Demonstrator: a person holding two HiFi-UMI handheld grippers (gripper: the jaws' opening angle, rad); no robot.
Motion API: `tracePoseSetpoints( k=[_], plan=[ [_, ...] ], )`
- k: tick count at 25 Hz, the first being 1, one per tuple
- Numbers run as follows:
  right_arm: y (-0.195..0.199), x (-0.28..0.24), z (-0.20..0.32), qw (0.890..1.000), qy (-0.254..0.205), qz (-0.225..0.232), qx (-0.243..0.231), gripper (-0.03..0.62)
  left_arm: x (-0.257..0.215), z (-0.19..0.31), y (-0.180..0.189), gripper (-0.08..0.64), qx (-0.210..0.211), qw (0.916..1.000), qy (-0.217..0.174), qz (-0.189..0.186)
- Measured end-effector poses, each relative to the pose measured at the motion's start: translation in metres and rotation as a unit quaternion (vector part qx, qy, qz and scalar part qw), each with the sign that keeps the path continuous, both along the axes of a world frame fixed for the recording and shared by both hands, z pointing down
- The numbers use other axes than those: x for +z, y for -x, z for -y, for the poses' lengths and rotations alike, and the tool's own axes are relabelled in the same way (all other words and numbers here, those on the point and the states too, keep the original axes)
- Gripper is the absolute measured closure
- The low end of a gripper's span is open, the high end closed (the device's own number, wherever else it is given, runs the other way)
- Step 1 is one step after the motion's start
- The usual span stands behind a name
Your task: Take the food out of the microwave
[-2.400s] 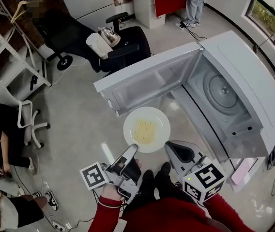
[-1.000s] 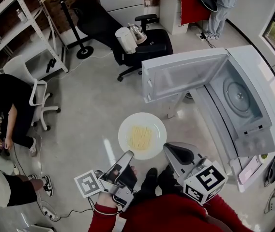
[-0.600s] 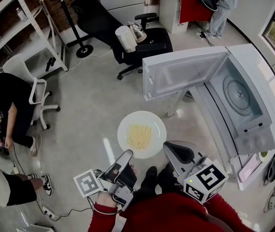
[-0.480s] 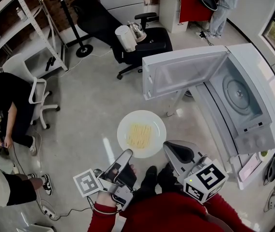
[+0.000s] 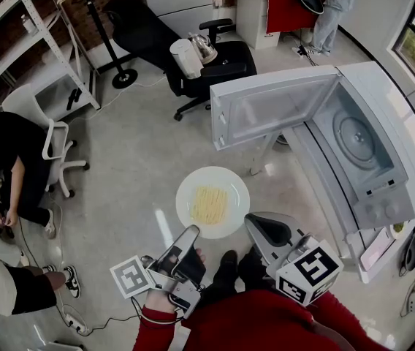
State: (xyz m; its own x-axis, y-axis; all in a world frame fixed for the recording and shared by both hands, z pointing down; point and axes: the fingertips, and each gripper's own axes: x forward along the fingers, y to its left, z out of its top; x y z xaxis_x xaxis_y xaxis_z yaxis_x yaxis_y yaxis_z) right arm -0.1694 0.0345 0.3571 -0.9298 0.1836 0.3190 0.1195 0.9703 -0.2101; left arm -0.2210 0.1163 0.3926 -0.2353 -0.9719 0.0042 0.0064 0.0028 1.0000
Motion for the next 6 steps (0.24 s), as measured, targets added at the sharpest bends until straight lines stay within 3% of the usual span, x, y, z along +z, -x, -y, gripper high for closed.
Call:
tracePoseSetpoints(
  k=[6],
  plan=[
    [0.0002, -0.0003, 0.0012, 1.000, 0.000, 0.000, 0.000, 0.583, 0.0000, 0.0019, -0.0004, 0.543, 0.001, 1.0000, 0.002, 0.001]
  ],
)
